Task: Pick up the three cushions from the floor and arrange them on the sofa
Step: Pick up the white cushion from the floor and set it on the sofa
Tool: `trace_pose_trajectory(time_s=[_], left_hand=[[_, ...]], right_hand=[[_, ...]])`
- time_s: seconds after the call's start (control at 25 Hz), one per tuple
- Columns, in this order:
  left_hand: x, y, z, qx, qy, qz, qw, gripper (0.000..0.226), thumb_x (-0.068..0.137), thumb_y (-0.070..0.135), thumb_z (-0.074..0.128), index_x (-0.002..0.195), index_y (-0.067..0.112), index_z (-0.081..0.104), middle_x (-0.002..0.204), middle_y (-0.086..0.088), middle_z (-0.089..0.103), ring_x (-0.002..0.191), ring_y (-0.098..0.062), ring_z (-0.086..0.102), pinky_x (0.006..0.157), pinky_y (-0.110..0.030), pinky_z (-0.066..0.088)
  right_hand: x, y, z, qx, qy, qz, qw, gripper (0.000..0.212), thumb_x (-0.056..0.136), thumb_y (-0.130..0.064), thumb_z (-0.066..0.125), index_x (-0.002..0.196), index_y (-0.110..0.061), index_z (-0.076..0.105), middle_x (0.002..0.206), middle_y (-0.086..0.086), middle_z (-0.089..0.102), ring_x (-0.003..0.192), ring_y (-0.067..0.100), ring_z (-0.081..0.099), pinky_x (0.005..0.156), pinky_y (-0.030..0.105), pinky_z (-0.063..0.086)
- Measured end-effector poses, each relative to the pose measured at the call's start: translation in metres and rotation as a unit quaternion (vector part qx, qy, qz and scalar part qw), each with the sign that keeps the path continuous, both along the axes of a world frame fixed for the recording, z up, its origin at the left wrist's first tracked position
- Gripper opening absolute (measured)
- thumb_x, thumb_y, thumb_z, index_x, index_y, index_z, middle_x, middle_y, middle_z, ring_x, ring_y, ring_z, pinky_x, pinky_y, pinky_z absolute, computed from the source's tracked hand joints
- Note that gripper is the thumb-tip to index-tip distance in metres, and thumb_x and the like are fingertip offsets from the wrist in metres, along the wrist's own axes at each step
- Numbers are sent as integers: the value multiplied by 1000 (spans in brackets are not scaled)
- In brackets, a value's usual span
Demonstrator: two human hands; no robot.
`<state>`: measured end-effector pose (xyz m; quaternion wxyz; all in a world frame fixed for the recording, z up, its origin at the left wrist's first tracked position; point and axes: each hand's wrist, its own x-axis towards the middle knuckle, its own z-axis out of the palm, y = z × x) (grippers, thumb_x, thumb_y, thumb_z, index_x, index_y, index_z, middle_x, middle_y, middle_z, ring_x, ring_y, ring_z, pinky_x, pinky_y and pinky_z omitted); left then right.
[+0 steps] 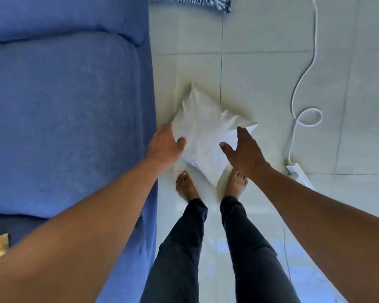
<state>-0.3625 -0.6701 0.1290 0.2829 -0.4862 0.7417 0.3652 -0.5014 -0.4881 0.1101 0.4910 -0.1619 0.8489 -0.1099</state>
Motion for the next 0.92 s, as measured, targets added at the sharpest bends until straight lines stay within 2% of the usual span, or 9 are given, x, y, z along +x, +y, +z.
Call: trace_pose_trajectory(time_s=[0.16, 0.32, 0.4, 0.48, 0.52, 0.64, 0.72, 0.8, 0.92], left_hand=[[-27, -11, -128, 1, -40, 47, 998, 65, 105, 38, 57, 158, 5, 40, 164, -18, 45, 150, -37, 44, 116, -40, 38], [-43, -26, -244, -16, -51, 73, 996, 70, 96, 51, 61, 149, 7, 48, 154, -18, 56, 141, -40, 54, 111, -42, 45], [-47, -33, -276, -9, -52, 105, 993, 78, 92, 62, 61, 151, 12, 47, 155, -13, 56, 141, -36, 55, 113, -40, 45], [-52, -36, -294, 28, -60, 176, 982, 90, 90, 71, 61, 157, 14, 45, 156, -7, 55, 140, -31, 56, 110, -34, 45], [-54, -36, -294, 55, -64, 217, 973, 93, 88, 74, 62, 158, 14, 46, 152, -5, 58, 134, -30, 59, 103, -32, 45], [-50, -36, -281, 94, -27, 271, 958, 77, 91, 63, 71, 151, 15, 59, 141, -4, 68, 117, -25, 66, 92, -28, 49], [-47, -30, -255, 95, 4, 284, 954, 67, 94, 56, 71, 147, 16, 62, 139, -5, 71, 114, -22, 68, 93, -26, 52], [-45, -21, -216, 112, 27, 317, 941, 72, 89, 61, 72, 146, 18, 62, 137, -3, 71, 118, -23, 69, 103, -30, 54], [-46, -12, -144, 121, 76, 357, 923, 65, 86, 65, 72, 137, 25, 62, 134, -1, 71, 118, -25, 69, 108, -42, 55]], right_hand=[[-13, 9, -135, 26, -17, -38, 999, 88, 105, -49, 55, 167, 0, 15, 176, 18, 18, 163, 31, 17, 129, 38, 14], [-16, 30, -246, 61, -30, -161, 985, 106, 89, -70, 65, 165, -6, 26, 170, 14, 35, 157, 32, 33, 128, 44, 27], [-16, 40, -273, 69, -35, -300, 951, 109, 73, -76, 75, 153, -9, 42, 151, 8, 56, 140, 29, 55, 116, 46, 44], [-18, 42, -287, 51, -97, -432, 895, 89, 69, -70, 84, 132, -14, 55, 122, -3, 66, 109, 16, 67, 93, 41, 57], [-20, 39, -287, 33, -135, -466, 874, 89, 64, -69, 88, 129, -16, 58, 118, -4, 68, 104, 15, 68, 88, 40, 60], [-29, 30, -272, -9, -159, -509, 846, 107, 46, -70, 93, 133, -15, 65, 124, -2, 74, 111, 22, 72, 102, 41, 59], [-40, 23, -243, -33, -154, -522, 838, 82, 57, -62, 95, 121, -17, 70, 116, -2, 77, 106, 21, 75, 99, 38, 60], [-53, 21, -203, -34, -143, -515, 844, 58, 65, -61, 92, 104, -24, 70, 111, -4, 78, 102, 19, 75, 95, 37, 62], [-76, 17, -129, -53, -122, -481, 867, 57, 62, -68, 89, 99, -27, 72, 112, -5, 79, 104, 19, 75, 100, 41, 60]])
